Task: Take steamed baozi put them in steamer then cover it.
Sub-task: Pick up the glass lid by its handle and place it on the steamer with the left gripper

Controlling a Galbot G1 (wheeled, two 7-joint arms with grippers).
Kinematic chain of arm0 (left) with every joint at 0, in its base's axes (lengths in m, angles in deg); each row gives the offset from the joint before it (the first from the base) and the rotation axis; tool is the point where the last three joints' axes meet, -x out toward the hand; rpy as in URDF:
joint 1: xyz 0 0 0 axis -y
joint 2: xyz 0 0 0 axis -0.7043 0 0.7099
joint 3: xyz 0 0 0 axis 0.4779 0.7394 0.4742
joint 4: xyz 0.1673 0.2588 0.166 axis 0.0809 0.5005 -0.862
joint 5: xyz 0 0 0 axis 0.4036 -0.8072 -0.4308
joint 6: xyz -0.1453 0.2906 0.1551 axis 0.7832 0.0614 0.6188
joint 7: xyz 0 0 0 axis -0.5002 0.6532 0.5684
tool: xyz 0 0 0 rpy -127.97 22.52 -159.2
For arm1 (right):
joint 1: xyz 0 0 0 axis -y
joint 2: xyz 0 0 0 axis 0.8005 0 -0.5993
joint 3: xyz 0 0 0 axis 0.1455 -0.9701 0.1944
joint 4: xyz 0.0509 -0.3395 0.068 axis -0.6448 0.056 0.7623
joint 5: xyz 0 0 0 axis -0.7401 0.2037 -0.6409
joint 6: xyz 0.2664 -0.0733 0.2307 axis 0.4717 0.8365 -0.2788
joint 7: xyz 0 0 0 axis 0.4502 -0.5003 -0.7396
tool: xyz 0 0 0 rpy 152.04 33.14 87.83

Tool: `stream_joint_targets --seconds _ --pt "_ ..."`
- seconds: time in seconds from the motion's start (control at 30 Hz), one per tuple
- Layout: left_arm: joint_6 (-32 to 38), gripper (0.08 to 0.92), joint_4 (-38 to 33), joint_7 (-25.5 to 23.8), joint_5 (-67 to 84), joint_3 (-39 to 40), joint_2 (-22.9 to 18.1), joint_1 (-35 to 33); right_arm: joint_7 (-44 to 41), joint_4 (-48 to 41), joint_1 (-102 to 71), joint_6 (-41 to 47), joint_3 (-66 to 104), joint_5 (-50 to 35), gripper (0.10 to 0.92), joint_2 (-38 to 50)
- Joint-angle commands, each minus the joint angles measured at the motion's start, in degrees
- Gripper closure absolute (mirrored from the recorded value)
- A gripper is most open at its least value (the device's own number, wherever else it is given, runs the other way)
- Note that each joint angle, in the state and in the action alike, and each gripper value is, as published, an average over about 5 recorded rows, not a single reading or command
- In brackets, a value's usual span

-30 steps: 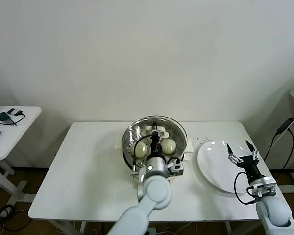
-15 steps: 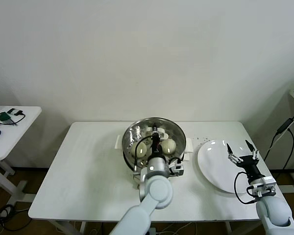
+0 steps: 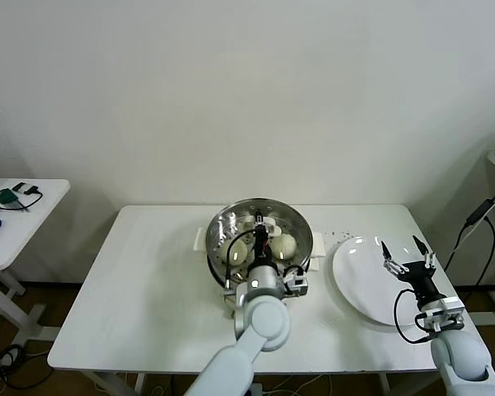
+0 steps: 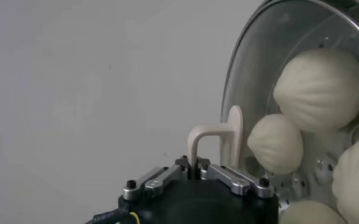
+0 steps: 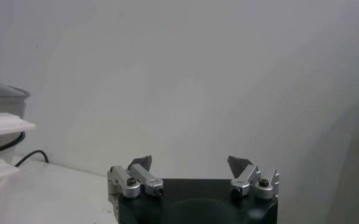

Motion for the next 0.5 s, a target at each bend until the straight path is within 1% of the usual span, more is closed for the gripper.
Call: stream_joint_targets --seconds 0.03,0.33,0.4,0.5 --pt "-2.2 0.853 0.5 0.4 0.1 -0.2 -0.2 -0.2 -0.1 -0.5 0.3 -0.5 0.1 0.7 0.203 -0.3" --pt "-0.5 0.853 -1.1 -0.3 0.0 -1.2 0.5 -1.3 -0.5 -0.6 0.5 0.0 0.4 0.4 0.203 0.0" --pt "-0.6 0.837 -2.4 -0.5 0.5 -0.8 0.9 -1.5 -0.6 -0.4 0.4 0.6 0.5 -0.1 0.203 0.1" --pt "-1.2 0.770 -4.7 -1.1 1.4 0.1 2.0 -1.8 -0.3 0.1 0.4 1.9 0.6 -0.7 0.203 0.2"
